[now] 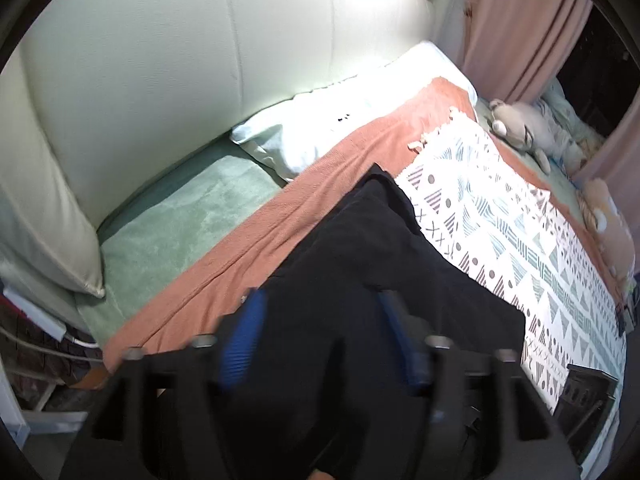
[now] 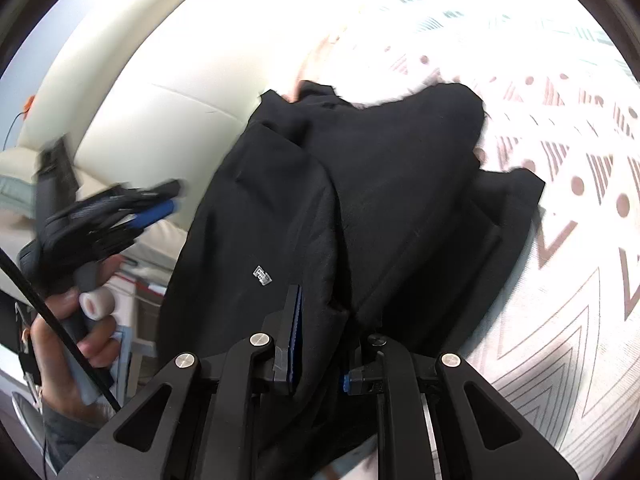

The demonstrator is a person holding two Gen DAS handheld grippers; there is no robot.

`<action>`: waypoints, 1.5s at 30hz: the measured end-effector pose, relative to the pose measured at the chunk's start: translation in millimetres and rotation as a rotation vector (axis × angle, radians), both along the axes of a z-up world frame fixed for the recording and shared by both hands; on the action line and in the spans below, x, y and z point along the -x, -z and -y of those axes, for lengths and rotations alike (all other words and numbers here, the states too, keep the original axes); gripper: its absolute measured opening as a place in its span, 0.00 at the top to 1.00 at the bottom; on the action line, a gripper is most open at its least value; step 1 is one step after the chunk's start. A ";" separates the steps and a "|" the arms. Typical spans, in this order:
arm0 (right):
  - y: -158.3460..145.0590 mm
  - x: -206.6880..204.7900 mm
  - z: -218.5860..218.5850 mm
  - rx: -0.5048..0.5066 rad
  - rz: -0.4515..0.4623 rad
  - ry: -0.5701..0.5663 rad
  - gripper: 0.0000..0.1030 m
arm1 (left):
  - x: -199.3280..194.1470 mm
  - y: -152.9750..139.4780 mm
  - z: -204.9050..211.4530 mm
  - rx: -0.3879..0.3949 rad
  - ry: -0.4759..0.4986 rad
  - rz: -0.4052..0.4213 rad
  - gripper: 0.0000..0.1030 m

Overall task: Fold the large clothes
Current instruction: 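Carry the shirt toward the headboard corner and lower it with both grippers, then open both grippers to release the shirt and pull them back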

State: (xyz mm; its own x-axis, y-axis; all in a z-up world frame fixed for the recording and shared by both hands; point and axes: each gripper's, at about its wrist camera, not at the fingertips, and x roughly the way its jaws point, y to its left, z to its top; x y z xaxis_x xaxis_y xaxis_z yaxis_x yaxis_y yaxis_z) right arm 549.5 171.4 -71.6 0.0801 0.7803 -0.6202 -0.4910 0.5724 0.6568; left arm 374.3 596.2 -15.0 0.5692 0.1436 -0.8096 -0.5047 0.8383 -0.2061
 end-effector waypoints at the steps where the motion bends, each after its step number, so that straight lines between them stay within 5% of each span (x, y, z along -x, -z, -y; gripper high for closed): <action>1: 2.1 -1.9 1.8 -0.001 0.001 -0.010 0.88 | 9.1 -1.6 0.6 -0.001 -0.015 0.025 0.24; 9: -12.3 9.1 -50.6 0.090 0.063 -0.019 0.82 | 68.7 10.4 10.3 -0.031 -0.111 0.076 0.24; 15: -34.9 37.6 -58.6 0.244 0.234 0.021 0.47 | 112.0 32.3 21.5 -0.056 -0.181 0.062 0.24; 25: -50.3 62.3 -72.6 0.323 0.382 0.007 0.42 | 157.6 57.4 49.6 -0.126 -0.249 0.029 0.24; 32: -39.7 68.9 -84.7 0.356 0.439 -0.011 0.41 | 175.8 84.8 65.2 -0.078 -0.273 0.021 0.24; 45: -23.4 61.5 -79.5 0.419 0.432 0.003 0.39 | 187.9 86.5 88.1 -0.074 -0.305 0.009 0.24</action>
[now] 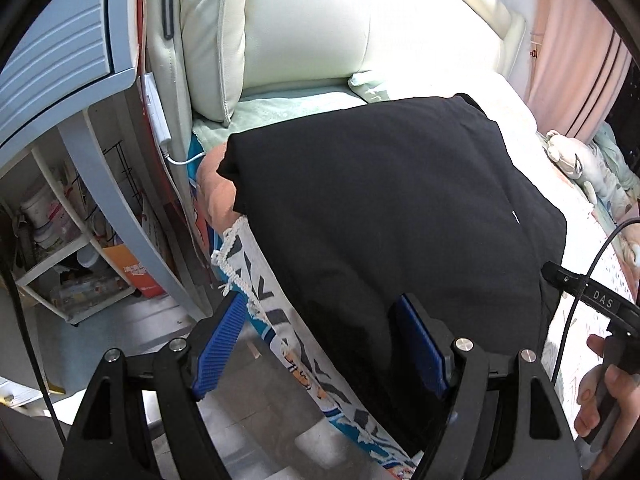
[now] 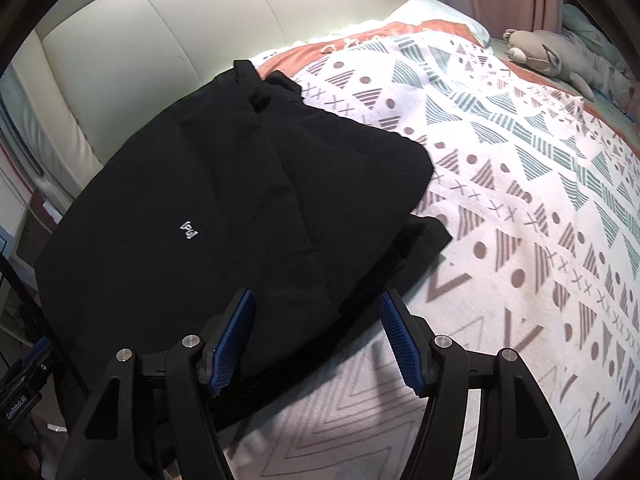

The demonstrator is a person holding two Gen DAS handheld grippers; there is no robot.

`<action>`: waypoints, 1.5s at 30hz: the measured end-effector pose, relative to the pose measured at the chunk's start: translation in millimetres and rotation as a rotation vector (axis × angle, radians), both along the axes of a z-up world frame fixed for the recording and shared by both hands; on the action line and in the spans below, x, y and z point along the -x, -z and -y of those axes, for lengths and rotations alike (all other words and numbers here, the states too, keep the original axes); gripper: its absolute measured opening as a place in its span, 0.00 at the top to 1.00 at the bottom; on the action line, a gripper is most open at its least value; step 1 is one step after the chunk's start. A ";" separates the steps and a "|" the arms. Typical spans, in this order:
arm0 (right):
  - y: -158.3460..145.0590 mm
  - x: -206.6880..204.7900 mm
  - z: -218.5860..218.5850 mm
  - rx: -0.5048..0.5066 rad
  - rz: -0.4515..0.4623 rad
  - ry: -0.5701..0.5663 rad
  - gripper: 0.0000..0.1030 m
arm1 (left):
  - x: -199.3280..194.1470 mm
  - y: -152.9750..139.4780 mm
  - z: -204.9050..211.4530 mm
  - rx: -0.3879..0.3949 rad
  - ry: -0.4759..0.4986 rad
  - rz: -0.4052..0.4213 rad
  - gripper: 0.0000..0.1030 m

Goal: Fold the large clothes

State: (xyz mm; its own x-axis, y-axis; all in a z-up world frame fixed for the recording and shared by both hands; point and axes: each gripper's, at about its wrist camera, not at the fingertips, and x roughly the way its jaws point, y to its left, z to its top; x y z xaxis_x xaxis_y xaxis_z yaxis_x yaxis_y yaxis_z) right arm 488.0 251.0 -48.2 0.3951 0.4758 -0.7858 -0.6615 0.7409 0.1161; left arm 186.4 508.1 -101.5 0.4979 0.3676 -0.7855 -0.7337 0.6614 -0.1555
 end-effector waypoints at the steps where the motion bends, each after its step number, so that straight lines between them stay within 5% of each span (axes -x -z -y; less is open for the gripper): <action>1: -0.6 -1.1 3.6 0.007 0.001 0.011 0.39 | 0.4 -0.8 3.6 -0.002 0.001 -0.006 0.24; 18: -69.3 21.9 114.1 -0.070 -0.018 0.051 0.38 | 20.0 -59.1 75.4 -0.039 0.060 0.055 0.24; 21: -84.3 33.1 141.8 -0.098 -0.009 0.056 0.19 | 24.2 -72.8 95.9 -0.053 0.094 0.072 0.24; 25: -102.9 51.0 181.0 -0.134 0.016 0.065 0.17 | 31.6 -91.9 127.2 -0.079 0.147 0.115 0.00; 31: -122.6 77.8 251.8 -0.173 0.063 0.110 0.00 | 42.7 -114.5 175.4 -0.127 0.213 0.155 0.00; 45: -149.0 153.1 395.9 -0.229 0.120 0.207 0.00 | 69.9 -140.8 265.2 -0.174 0.354 0.218 0.00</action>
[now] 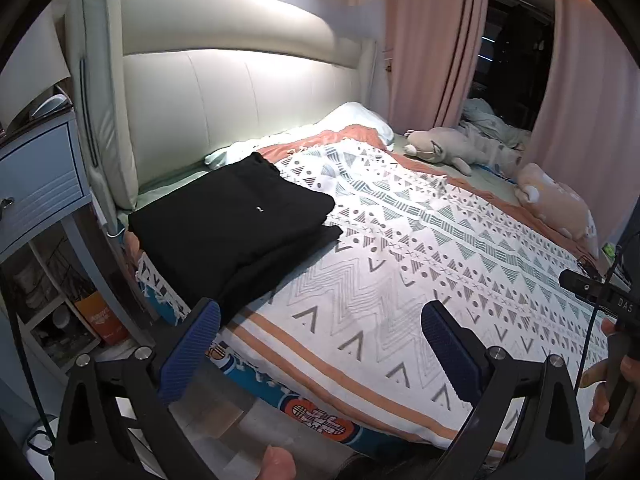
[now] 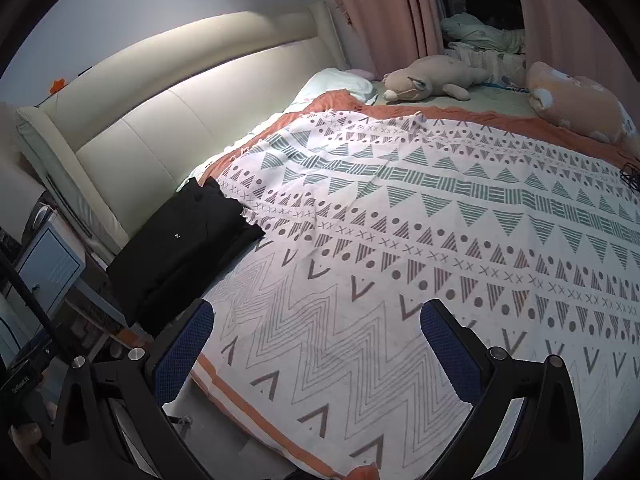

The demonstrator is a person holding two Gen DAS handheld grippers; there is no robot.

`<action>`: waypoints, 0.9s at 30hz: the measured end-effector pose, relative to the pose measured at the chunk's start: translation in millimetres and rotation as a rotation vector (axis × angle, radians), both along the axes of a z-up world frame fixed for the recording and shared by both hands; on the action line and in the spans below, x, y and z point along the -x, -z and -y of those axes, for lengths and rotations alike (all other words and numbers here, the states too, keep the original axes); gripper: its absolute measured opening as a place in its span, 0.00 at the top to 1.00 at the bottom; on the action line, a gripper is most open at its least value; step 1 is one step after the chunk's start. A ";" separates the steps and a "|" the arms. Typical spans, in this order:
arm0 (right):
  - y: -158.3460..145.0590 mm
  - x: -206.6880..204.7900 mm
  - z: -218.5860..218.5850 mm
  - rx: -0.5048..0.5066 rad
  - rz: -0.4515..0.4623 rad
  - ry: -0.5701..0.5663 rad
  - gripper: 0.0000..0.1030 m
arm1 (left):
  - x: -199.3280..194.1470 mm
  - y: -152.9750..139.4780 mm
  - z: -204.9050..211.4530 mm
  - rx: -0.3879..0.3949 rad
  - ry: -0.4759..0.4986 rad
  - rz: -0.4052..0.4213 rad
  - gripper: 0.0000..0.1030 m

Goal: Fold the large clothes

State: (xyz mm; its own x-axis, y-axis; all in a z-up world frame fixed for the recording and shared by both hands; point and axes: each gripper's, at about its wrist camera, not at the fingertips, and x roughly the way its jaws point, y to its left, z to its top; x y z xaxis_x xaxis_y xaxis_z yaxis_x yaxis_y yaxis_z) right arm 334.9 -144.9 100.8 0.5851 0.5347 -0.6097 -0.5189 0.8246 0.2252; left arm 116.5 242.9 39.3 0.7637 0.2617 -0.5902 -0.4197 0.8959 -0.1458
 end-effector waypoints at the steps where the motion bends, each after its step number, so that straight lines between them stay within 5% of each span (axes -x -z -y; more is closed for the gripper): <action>1: -1.8 5.2 7.8 -0.002 0.008 0.008 0.00 | 2.7 -1.2 5.4 0.001 0.009 0.004 0.00; 27: 1.6 210.1 179.8 -0.027 0.204 0.190 0.00 | 118.6 -16.4 121.6 -0.057 0.230 0.153 0.00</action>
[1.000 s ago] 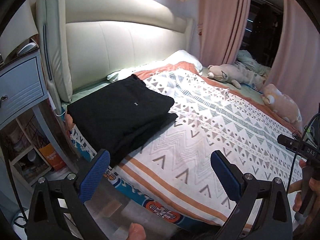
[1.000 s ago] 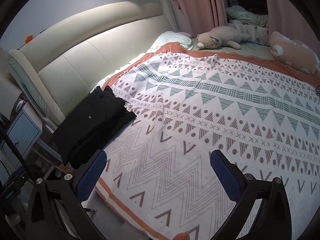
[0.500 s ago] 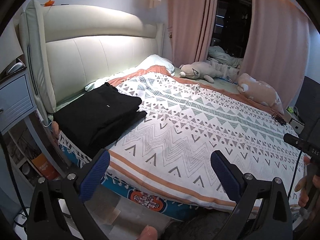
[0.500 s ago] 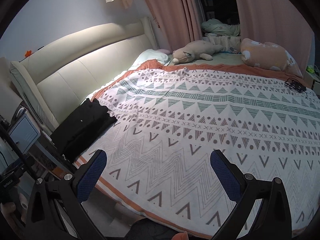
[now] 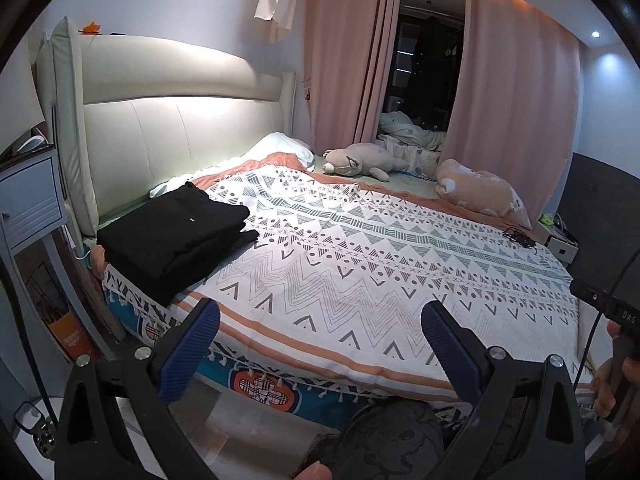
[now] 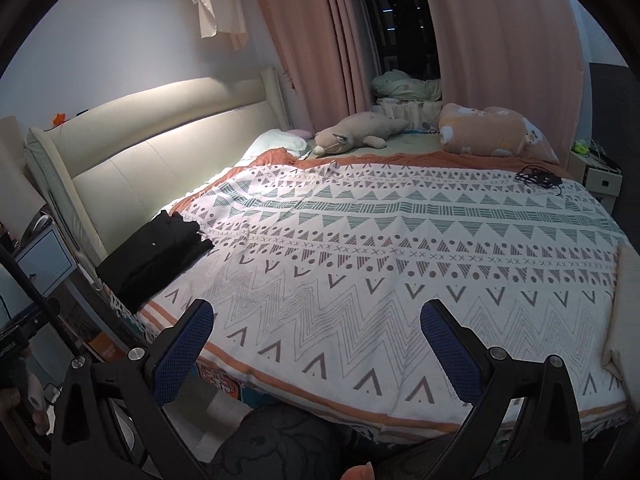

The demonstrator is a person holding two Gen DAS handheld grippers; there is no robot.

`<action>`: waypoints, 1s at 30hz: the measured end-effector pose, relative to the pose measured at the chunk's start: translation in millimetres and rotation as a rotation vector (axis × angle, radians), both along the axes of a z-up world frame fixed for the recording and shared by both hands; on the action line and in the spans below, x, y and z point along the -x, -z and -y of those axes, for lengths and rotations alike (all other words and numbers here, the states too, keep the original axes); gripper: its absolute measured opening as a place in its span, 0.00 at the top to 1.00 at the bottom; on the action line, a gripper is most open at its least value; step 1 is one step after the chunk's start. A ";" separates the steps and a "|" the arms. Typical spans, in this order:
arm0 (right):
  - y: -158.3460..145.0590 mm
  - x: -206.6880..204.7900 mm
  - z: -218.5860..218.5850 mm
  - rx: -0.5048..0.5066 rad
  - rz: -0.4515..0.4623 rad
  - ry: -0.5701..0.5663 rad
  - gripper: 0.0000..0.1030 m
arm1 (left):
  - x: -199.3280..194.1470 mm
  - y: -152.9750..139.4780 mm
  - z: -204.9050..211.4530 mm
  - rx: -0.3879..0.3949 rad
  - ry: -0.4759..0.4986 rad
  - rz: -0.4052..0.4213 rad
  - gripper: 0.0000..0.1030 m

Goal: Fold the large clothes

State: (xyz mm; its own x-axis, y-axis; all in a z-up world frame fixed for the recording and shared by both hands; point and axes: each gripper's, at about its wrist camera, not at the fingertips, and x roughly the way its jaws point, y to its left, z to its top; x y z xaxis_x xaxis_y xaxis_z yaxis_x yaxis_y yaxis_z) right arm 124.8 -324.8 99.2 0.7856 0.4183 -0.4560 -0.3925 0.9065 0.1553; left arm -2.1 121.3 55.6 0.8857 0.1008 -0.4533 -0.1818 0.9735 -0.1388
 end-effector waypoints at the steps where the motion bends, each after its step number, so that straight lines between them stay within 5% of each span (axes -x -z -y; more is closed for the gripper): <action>1: 1.4 9.0 3.9 -0.006 0.013 0.006 0.00 | 6.7 -0.7 2.4 0.004 0.008 0.010 0.00; 15: 53.2 90.3 40.6 -0.033 0.091 0.032 0.00 | 59.5 16.0 38.0 -0.058 0.066 0.065 0.00; 30: 58.4 94.0 43.4 -0.046 0.084 0.044 0.00 | 64.5 17.9 56.5 -0.083 0.106 0.084 0.00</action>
